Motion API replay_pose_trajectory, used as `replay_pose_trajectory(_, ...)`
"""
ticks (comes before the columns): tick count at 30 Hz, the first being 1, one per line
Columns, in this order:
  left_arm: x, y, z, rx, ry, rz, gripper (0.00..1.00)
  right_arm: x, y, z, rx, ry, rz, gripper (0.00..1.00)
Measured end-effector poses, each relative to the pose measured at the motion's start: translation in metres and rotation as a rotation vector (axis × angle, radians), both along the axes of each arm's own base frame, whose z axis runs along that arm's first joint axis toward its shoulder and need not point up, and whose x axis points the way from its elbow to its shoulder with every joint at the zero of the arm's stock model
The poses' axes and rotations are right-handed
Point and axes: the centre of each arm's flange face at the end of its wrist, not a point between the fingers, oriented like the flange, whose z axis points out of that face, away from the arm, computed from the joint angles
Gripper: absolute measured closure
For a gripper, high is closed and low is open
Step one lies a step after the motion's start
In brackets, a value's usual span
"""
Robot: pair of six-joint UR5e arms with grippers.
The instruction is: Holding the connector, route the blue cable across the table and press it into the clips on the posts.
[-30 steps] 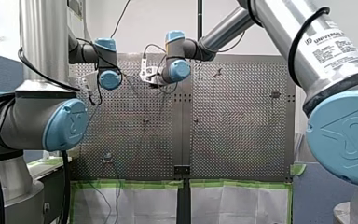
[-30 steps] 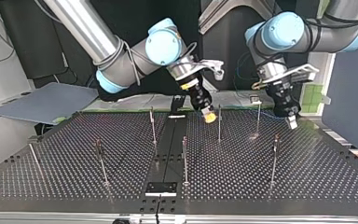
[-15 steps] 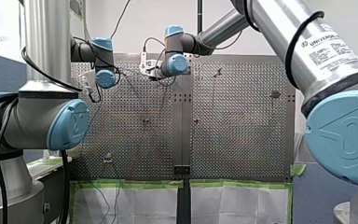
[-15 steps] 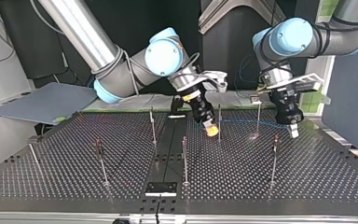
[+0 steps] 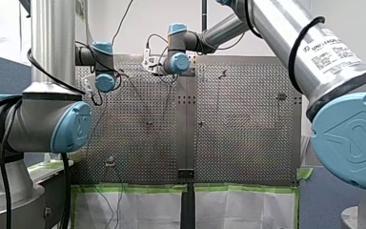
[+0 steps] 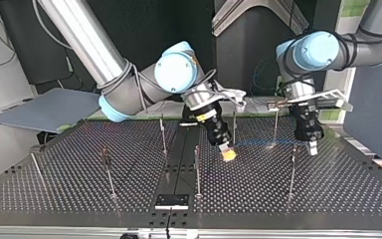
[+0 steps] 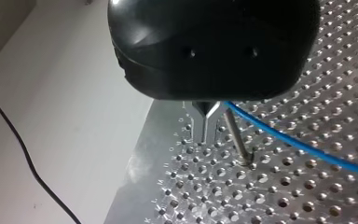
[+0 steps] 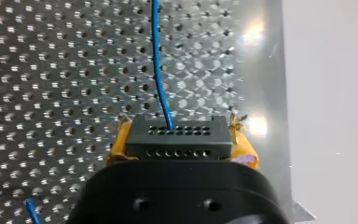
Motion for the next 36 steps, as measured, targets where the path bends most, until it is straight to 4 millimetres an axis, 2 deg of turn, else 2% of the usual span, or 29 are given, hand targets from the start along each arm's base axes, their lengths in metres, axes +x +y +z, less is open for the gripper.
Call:
replay_pose_trajectory(5,0.005,0.005,0.002,0.000,-0.011,-0.016,1.00,0.004,-0.006,0.009,-0.017,-0.017,-0.007,1.00)
replay_pose_trajectory(12,0.014,0.010,-0.007,0.000,0.006,-0.017,1.00,0.005,-0.009,0.012,-0.028,-0.013,-0.030,1.00)
replay_pose_trajectory(24,0.051,0.023,-0.014,0.011,-0.014,-0.043,1.00,0.002,-0.015,0.011,-0.043,0.004,-0.077,1.00)
replay_pose_trajectory(29,0.064,0.028,-0.027,0.003,0.006,-0.045,1.00,0.001,-0.017,0.014,-0.055,0.010,-0.093,1.00)
replay_pose_trajectory(34,0.068,0.034,-0.036,-0.015,0.018,-0.040,1.00,0.002,-0.017,0.016,-0.059,0.012,-0.097,1.00)
replay_pose_trajectory(35,0.068,0.035,-0.037,-0.017,0.021,-0.039,0.79,0.002,-0.017,0.016,-0.060,0.012,-0.097,1.00)
replay_pose_trajectory(36,0.068,0.035,-0.038,-0.019,0.024,-0.037,0.79,0.003,-0.016,0.016,-0.059,0.013,-0.097,1.00)
